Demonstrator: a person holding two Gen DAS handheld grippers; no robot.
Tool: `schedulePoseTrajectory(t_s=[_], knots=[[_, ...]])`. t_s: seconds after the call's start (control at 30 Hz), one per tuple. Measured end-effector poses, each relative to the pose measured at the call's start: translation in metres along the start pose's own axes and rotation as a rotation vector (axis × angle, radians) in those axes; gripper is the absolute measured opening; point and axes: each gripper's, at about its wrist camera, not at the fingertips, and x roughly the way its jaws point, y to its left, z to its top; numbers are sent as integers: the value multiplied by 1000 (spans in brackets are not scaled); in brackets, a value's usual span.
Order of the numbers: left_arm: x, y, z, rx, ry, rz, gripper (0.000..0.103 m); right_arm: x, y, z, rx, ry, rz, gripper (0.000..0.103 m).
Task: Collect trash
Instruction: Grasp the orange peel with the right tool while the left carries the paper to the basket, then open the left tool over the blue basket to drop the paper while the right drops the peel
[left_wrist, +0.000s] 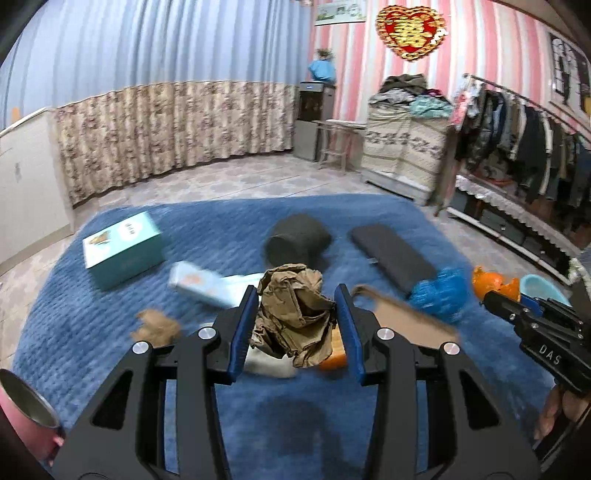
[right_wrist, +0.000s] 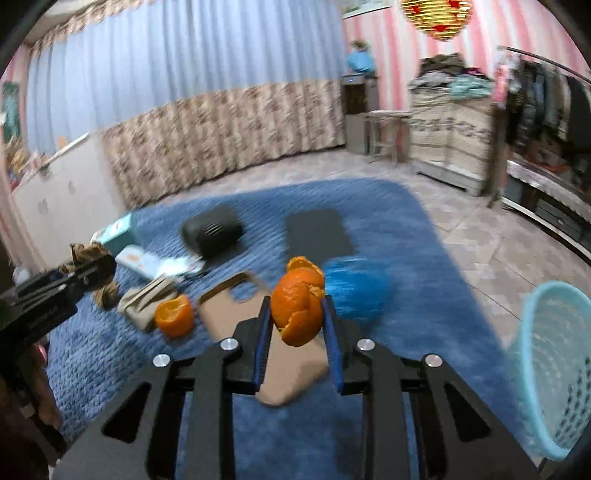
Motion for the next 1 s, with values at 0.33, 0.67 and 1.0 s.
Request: schedulePoseTrajectory(t_s=[0.33, 0.67, 1.0], knots=[[3, -104, 4, 126, 0, -161, 42, -75, -109, -2, 154, -78, -267, 27], [2, -206, 11, 225, -33, -301, 42, -109, -189, -22, 264, -122, -382, 27], [21, -279, 2, 305, -11, -394, 42, -106, -232, -42, 332, -106, -453, 27]])
